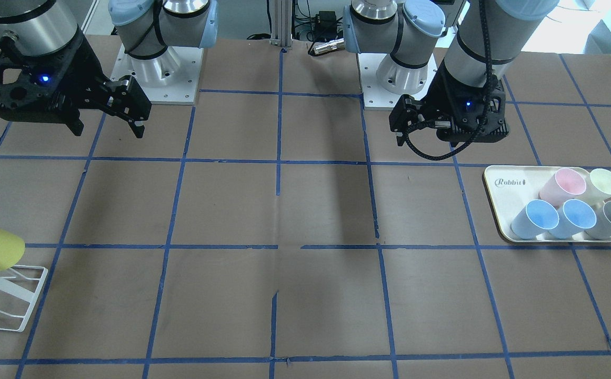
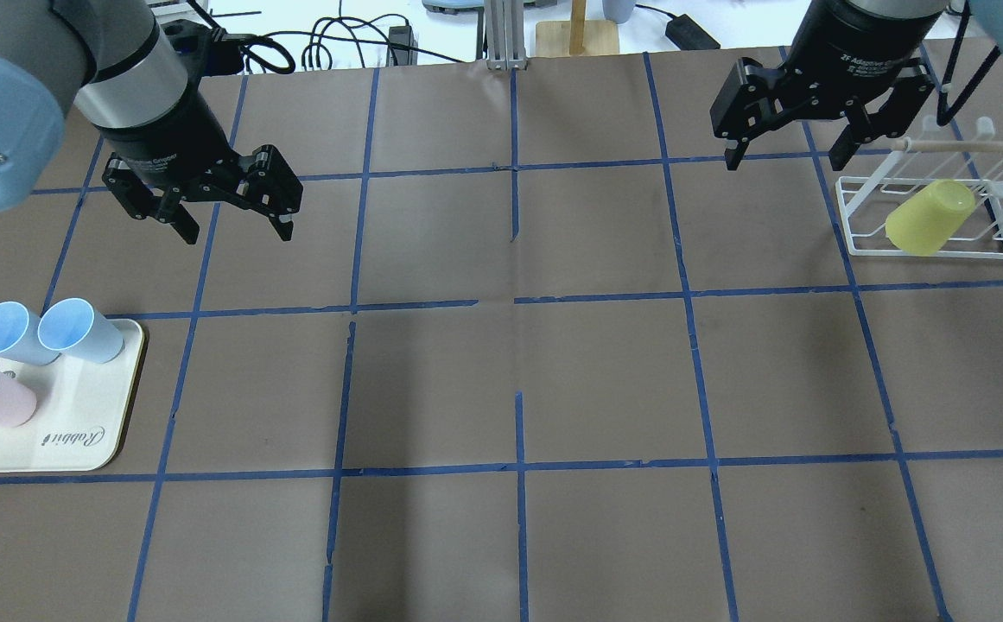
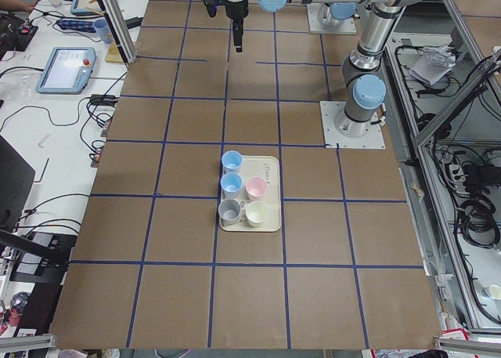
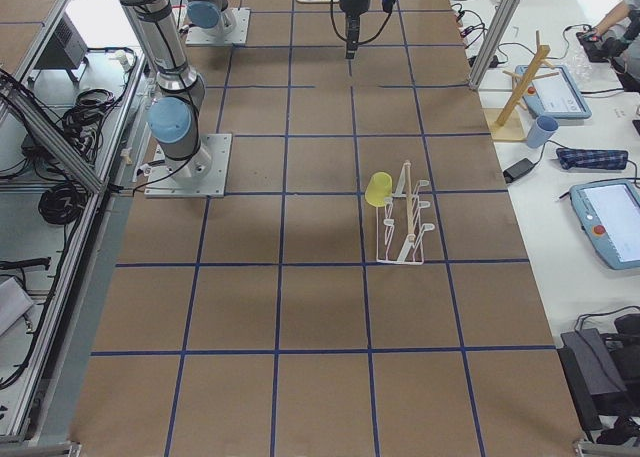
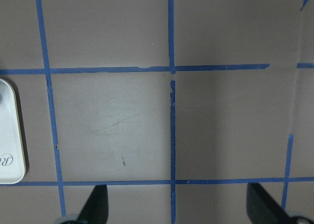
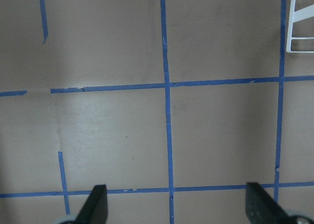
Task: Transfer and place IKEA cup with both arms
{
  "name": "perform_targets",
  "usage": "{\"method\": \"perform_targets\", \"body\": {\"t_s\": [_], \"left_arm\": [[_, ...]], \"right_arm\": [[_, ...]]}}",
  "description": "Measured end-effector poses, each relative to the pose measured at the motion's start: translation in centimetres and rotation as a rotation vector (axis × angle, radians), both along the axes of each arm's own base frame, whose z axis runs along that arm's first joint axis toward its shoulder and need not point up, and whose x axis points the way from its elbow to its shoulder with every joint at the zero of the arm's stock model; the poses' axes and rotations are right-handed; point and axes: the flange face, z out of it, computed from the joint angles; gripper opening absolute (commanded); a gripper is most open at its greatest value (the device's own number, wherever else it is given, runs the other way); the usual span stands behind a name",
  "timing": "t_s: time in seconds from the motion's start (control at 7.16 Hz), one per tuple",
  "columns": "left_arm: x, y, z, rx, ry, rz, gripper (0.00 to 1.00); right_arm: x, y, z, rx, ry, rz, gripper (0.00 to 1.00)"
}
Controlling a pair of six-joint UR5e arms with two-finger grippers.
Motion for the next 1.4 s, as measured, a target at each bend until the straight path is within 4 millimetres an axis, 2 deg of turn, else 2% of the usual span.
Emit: {"method": "perform_targets", "body": {"t_s": [1.4], "left_arm": [[-0.72,0.17,0.43,-0.017,0.040,-0.004,1.00]], "right_arm": [[0.01,-0.01,0.08,-0.002,-0.001,0.000,1.00]]}}
